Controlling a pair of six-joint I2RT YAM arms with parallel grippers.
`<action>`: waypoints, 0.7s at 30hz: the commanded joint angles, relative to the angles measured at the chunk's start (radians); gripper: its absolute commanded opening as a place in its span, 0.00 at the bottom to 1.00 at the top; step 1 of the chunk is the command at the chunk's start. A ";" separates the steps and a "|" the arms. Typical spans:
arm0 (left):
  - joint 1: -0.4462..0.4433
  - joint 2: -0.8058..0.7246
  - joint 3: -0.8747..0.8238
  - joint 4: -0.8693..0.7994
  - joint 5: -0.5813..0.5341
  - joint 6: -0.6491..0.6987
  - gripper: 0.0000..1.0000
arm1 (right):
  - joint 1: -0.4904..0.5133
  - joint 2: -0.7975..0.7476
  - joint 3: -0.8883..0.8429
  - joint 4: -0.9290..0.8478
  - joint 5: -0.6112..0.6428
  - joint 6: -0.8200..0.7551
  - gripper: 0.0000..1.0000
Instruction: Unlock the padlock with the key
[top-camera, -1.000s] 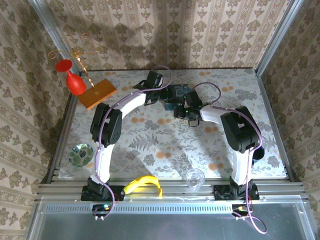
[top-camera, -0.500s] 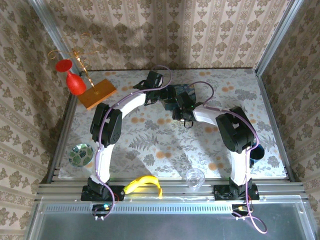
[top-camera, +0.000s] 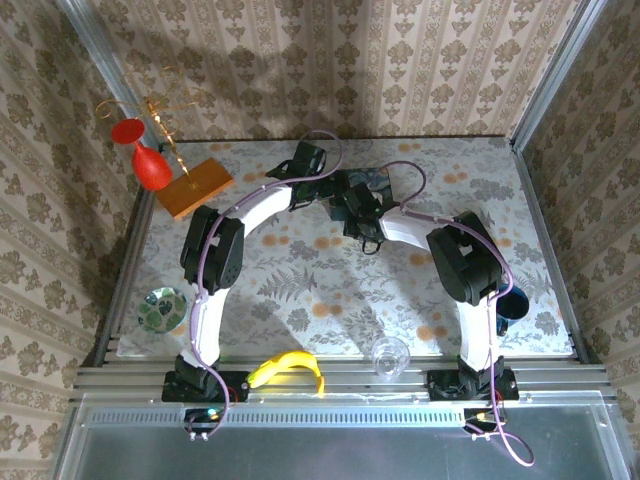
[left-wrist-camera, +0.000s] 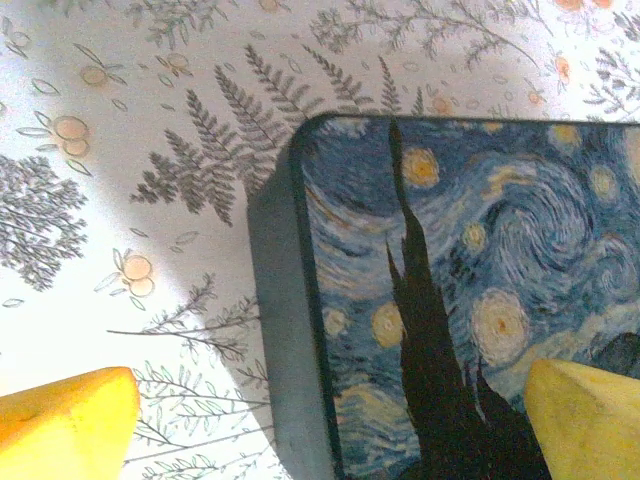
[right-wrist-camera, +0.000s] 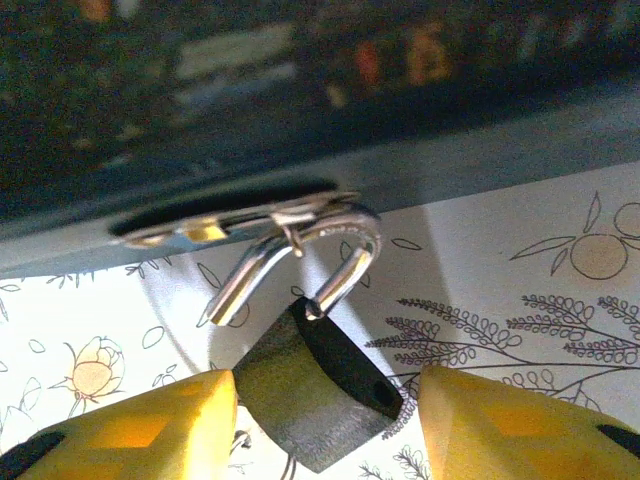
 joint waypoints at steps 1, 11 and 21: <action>0.011 0.023 0.085 -0.037 -0.068 0.045 1.00 | 0.008 0.043 0.030 -0.079 0.088 0.046 0.47; 0.011 0.058 0.060 -0.063 -0.067 0.066 1.00 | 0.000 0.002 -0.026 -0.039 0.113 0.089 0.26; -0.008 0.085 0.095 -0.142 -0.115 0.180 1.00 | -0.081 -0.069 -0.110 0.091 -0.036 0.047 0.00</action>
